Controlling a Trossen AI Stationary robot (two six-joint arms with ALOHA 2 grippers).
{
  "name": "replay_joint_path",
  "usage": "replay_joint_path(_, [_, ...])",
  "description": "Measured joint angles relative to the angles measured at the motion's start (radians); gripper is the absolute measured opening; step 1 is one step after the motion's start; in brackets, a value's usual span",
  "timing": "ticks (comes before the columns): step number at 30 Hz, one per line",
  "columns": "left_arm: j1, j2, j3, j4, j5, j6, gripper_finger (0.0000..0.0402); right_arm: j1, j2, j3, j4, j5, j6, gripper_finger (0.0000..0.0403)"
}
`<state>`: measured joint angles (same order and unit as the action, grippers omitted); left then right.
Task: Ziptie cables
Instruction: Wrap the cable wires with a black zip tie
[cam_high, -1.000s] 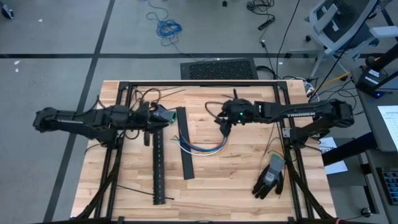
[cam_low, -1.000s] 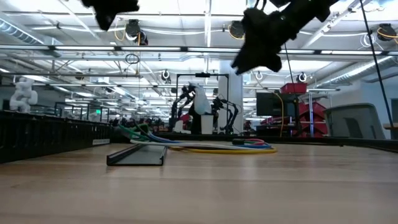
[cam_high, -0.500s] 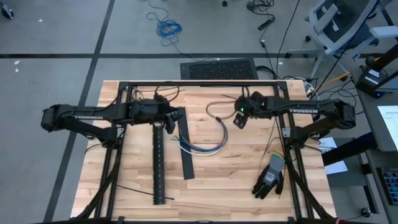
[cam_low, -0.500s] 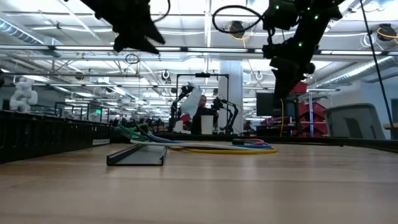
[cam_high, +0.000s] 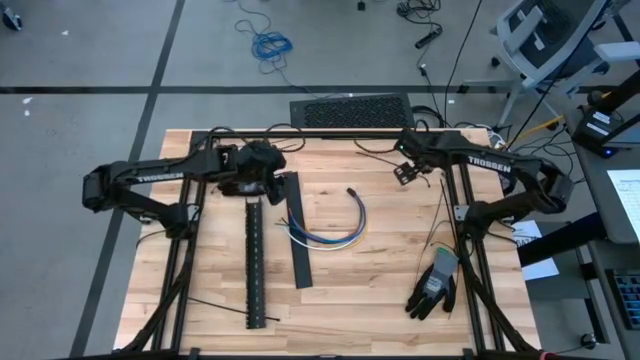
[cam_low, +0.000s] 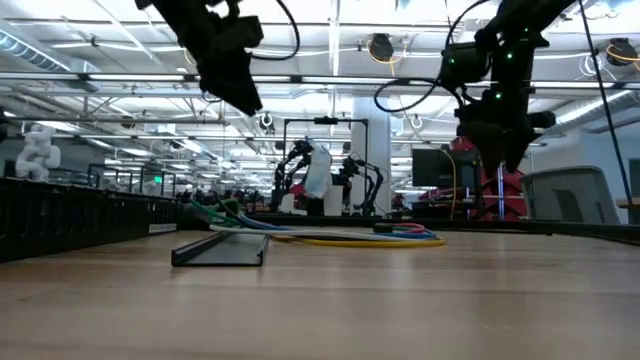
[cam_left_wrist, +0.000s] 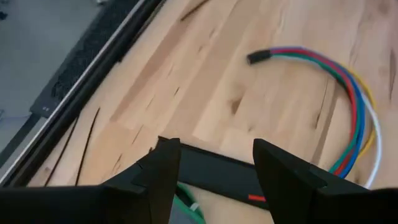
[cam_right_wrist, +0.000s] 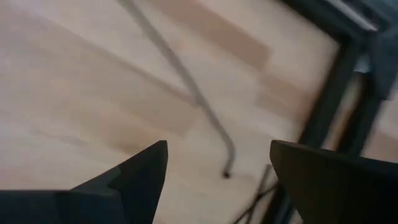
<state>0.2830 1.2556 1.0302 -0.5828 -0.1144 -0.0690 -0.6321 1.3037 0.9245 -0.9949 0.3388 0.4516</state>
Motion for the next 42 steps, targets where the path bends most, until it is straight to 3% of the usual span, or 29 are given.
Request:
replay_joint_path(3, [0.024, 0.044, 0.000, 0.008, 0.046, 0.045, 0.0203, -0.056, 0.007, 0.000, 0.007, 0.051, 0.011, 0.0274])
replay_joint_path(9, [0.034, 0.105, 0.000, 0.013, 0.112, 0.052, 0.0203, -0.146, 0.112, -0.043, 0.005, -0.001, 0.035, 0.0274])
replay_joint_path(14, [0.029, 0.117, -0.001, 0.021, 0.115, 0.051, 0.0203, -0.148, 0.217, -0.099, 0.182, -0.100, -0.096, 0.0274])
replay_joint_path(23, [0.028, 0.117, -0.001, 0.026, 0.113, -0.023, 0.0203, -0.131, 0.345, -0.096, 0.293, -0.099, -0.338, 0.0263])
replay_joint_path(28, [0.016, 0.117, -0.001, 0.026, 0.110, -0.054, 0.0203, -0.151, 0.375, -0.094, 0.320, -0.129, -0.444, 0.0197])
replay_joint_path(36, [-0.012, 0.117, -0.001, 0.035, 0.108, -0.055, 0.0203, -0.173, 0.395, -0.095, 0.406, -0.140, -0.492, 0.0019])
replay_joint_path(42, [-0.029, 0.117, -0.001, 0.036, 0.106, -0.055, 0.0203, -0.167, 0.395, -0.096, 0.402, -0.174, -0.472, 0.0002])
